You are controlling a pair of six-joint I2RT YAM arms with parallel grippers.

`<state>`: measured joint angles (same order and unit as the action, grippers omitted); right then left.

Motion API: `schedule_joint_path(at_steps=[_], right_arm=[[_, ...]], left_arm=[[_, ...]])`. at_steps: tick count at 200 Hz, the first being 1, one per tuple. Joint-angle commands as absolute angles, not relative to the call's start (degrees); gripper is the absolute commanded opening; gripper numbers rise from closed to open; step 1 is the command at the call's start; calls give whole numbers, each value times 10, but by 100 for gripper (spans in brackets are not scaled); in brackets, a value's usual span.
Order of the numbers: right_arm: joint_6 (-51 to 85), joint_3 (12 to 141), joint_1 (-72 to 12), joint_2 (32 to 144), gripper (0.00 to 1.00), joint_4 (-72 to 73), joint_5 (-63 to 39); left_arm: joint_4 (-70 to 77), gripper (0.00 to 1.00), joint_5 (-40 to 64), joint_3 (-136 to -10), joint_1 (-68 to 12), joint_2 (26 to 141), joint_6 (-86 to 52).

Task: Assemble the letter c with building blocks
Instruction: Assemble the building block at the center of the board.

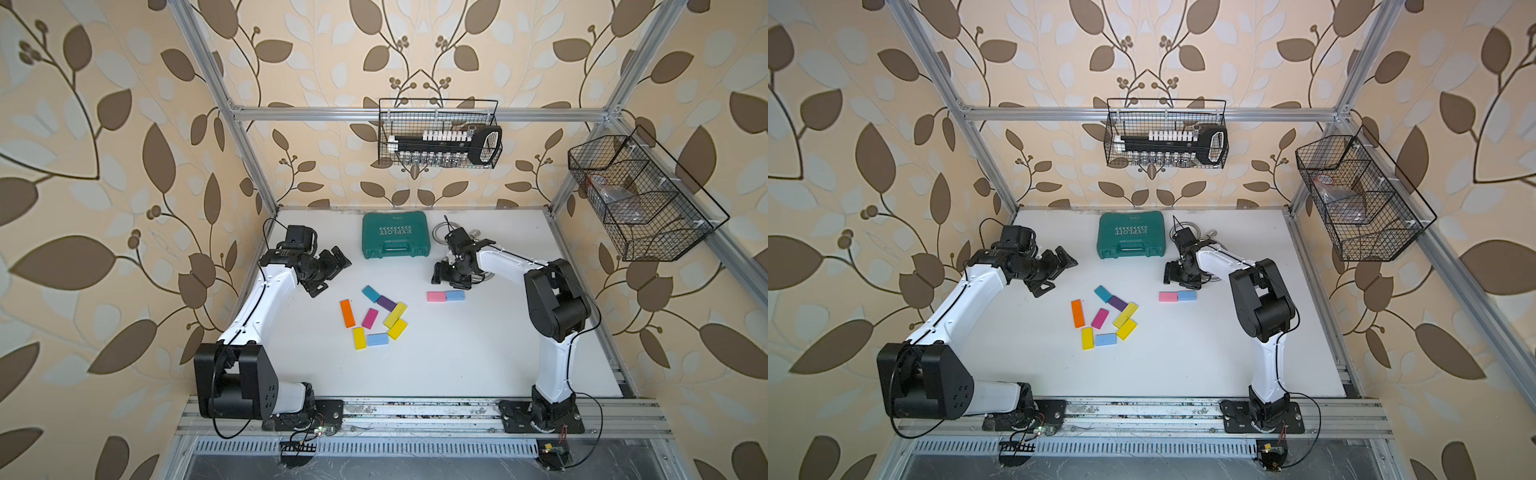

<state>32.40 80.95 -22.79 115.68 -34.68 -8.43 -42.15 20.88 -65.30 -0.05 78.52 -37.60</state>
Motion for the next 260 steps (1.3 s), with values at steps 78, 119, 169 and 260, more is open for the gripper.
schedule_joint_path(at_steps=[78,119,169,260], right_arm=[[338,781,-233,1141,79,-353,-91],[340,776,-235,1137,79,-352,-91],[342,771,-236,1136,79,-350,-91],[345,764,-237,1132,79,-344,-91]], left_arm=[[-418,99,218,-656,-4,777,-375],[-417,99,219,-656,-4,777,-377],[-417,99,218,-653,-4,775,-376],[-416,99,219,-653,-4,773,-377]])
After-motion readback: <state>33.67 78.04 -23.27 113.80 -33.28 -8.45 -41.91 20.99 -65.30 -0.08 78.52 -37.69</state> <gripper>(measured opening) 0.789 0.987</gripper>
